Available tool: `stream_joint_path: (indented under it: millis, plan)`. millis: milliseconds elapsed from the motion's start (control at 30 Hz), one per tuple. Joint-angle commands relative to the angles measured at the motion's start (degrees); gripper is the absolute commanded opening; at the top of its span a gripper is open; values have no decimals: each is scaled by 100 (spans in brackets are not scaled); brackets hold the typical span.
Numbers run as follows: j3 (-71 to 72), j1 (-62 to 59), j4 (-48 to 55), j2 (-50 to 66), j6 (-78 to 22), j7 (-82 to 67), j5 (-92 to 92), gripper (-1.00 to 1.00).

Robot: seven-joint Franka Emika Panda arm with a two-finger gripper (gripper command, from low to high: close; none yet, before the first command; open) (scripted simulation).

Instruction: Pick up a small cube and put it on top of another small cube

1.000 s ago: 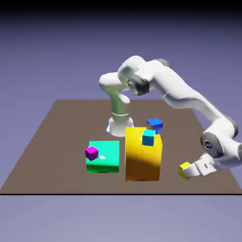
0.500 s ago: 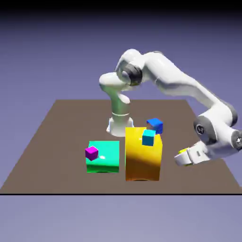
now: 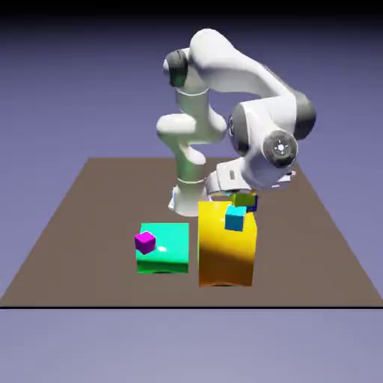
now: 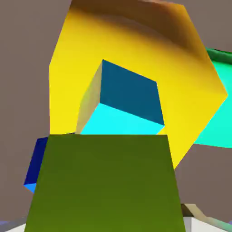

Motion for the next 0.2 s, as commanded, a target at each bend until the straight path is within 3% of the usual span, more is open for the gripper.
stream_joint_path:
  millis: [0, 67, 100, 167]
  plan:
    - [0, -13, -208, -67, 141, -14, -2, -100]
    - [-1, -33, -525, -170, 357, -31, 9, -100]
    - [-1, -33, -525, -170, 357, -31, 9, 100]
    - [-1, -20, -318, -103, 216, -20, 2, 100]
